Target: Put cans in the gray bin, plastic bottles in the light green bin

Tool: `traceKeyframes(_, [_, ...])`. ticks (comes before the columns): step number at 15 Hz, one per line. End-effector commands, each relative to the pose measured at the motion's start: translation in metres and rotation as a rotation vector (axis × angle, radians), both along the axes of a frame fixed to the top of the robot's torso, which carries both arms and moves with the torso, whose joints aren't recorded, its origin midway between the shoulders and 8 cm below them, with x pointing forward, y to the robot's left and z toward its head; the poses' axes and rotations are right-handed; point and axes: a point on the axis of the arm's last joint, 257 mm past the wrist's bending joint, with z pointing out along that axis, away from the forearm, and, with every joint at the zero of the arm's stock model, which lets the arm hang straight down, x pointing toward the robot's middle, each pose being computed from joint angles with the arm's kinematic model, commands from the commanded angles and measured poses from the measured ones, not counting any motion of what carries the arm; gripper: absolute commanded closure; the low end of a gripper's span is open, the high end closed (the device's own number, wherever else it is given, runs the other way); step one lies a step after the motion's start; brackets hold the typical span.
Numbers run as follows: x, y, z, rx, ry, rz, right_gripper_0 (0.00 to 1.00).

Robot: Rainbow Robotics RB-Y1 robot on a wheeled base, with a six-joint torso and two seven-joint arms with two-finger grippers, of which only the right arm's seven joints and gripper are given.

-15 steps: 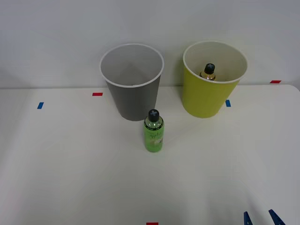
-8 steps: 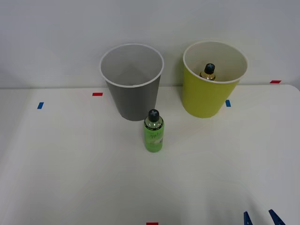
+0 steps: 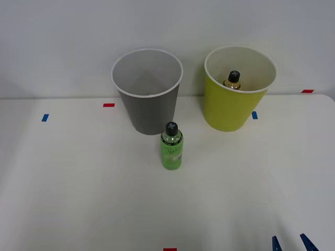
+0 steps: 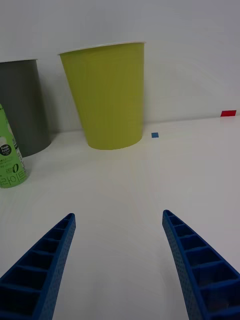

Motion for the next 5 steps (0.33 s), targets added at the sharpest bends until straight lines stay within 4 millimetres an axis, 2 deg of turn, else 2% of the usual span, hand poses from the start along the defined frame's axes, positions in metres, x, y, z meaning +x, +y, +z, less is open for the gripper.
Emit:
traceKeyframes(1, [0.0000,0.0000,0.0000,0.000,0.000,0.000,0.41])
traceKeyframes(5, [0.0000,0.0000,0.0000,0.000,0.000,0.000,0.42])
